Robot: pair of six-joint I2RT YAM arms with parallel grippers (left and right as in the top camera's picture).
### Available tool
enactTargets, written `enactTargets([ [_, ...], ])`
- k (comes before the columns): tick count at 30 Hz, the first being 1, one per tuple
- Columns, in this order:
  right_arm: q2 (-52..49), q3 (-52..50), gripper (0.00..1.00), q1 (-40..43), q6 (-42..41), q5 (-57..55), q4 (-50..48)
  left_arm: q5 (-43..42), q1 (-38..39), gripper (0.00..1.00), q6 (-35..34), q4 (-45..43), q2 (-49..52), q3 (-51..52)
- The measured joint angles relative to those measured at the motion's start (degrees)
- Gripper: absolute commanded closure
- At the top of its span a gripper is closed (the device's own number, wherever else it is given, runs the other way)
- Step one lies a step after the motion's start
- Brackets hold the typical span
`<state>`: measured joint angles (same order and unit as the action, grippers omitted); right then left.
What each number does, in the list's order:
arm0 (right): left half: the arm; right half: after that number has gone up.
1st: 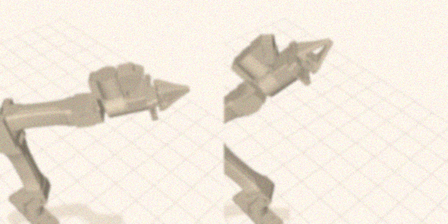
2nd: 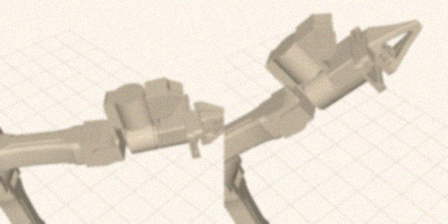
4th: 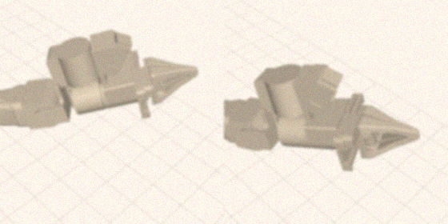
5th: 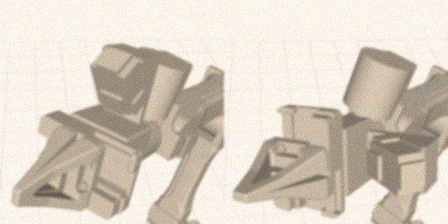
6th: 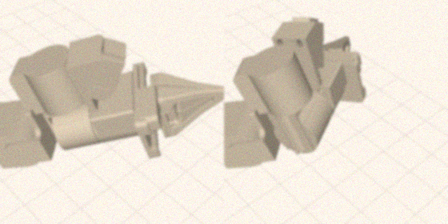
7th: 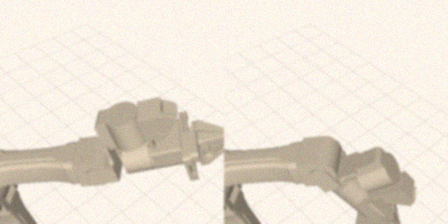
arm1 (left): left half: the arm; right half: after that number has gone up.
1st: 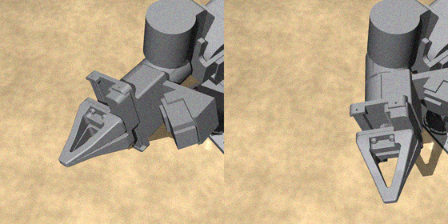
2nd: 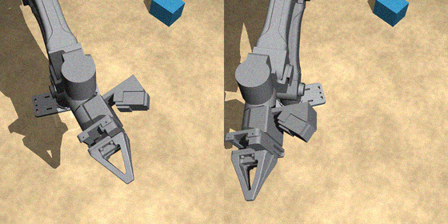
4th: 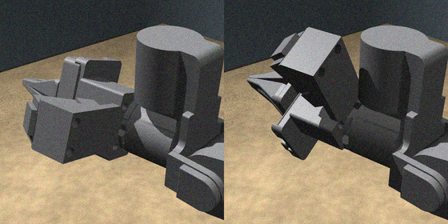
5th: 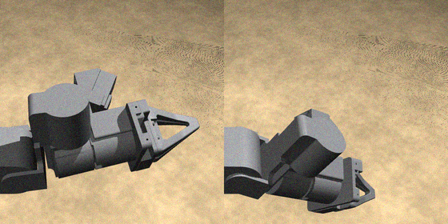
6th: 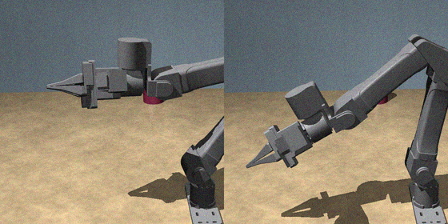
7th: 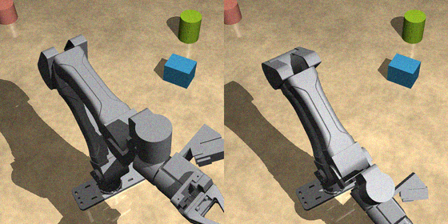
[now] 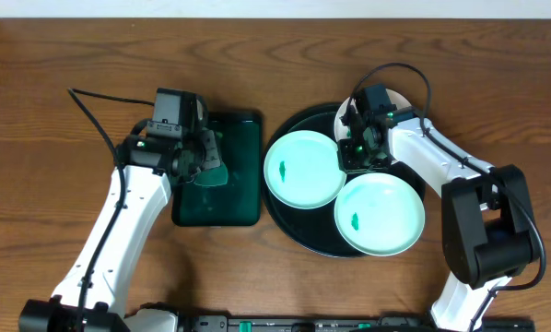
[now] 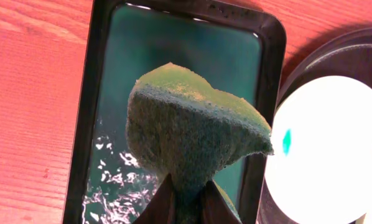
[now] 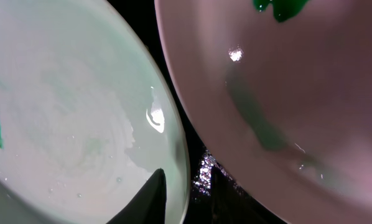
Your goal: Clean dirty plates on tray and stack at the side
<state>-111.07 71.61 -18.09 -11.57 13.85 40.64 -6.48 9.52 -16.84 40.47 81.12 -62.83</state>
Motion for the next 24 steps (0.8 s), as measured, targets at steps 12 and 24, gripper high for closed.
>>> enactTargets([
  [12,0.0,0.0,0.84,0.0,-0.02,0.0,0.04,0.0,0.0,0.93,0.15,-2.01,10.29,0.52],
  [24,0.0,-0.02,0.82,0.0,0.0,0.0,0.02,-0.26,0.04,0.62,0.15,-4.52,19.47,0.61],
])
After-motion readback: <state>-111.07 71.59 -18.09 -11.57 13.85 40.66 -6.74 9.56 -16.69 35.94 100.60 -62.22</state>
